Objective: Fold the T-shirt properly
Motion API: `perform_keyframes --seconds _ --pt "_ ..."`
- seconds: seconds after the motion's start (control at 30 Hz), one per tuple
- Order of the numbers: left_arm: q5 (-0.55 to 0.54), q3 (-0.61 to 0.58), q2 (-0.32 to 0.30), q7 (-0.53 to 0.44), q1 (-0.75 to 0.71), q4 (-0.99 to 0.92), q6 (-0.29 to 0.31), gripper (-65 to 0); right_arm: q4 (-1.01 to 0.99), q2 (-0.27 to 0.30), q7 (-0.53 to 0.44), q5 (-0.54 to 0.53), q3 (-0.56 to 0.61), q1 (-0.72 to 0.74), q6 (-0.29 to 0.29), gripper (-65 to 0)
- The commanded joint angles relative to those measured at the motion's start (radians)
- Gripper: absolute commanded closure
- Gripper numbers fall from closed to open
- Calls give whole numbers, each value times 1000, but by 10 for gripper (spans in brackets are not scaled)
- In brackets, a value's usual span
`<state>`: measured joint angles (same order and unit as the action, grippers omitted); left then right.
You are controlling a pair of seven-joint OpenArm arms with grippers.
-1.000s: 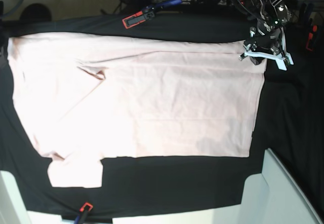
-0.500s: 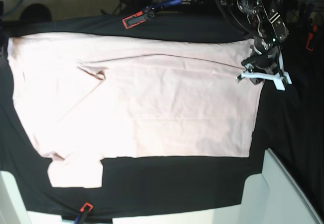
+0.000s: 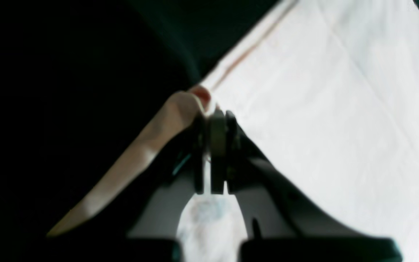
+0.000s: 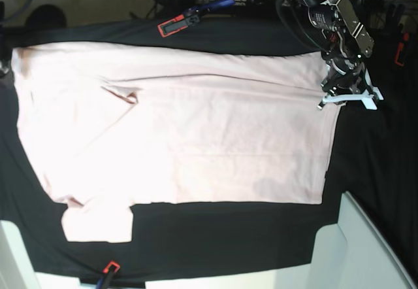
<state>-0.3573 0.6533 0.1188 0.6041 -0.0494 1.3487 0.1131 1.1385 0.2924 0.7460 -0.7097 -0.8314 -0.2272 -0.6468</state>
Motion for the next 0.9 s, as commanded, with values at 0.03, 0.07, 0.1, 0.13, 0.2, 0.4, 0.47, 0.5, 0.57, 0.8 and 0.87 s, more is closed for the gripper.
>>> perform_keyframes --seconds 0.03,0.07,0.1,0.13,0.2,0.4,0.47,0.5,0.57,0.8,0.87 --pt "-4 -2 -8 -25 26 16 6 0 18 20 -19 -20 24 5 -12 -312" --pt "-4 -2 -8 -25 27 16 6 0 18 18 -19 -20 31 5 -12 -312" --pt "-4 -2 -8 -25 29 16 6 0 19 18 -19 -20 44 5 -12 -312" --pt "-4 -2 -6 -25 30 16 6 0 19 18 -19 -20 63 7 -12 -312" --pt "-4 -2 -6 -25 44 15 6 0 22 18 -19 -20 102 7 -15 -312" --pt "2 -2 -6 -20 49 15 6 0 202 24 -10 -18 292 -2 -51 -310" --pt "2 -2 -5 -20 49 15 6 0 274 24 10 -18 387 -11 -51 -310" --pt "4 -2 -5 -20 49 15 6 0 303 24 30 -18 435 -11 -51 -310" --pt "5 -3 -5 -20 49 15 6 0 351 21 54 -18 542 -10 -51 -300" --pt "5 -3 -6 -19 41 21 6 0 366 -9 63 -23 930 30 -51 0" --pt "5 -3 -6 -19 39 21 6 0 366 -25 62 -20 995 36 -51 -13"
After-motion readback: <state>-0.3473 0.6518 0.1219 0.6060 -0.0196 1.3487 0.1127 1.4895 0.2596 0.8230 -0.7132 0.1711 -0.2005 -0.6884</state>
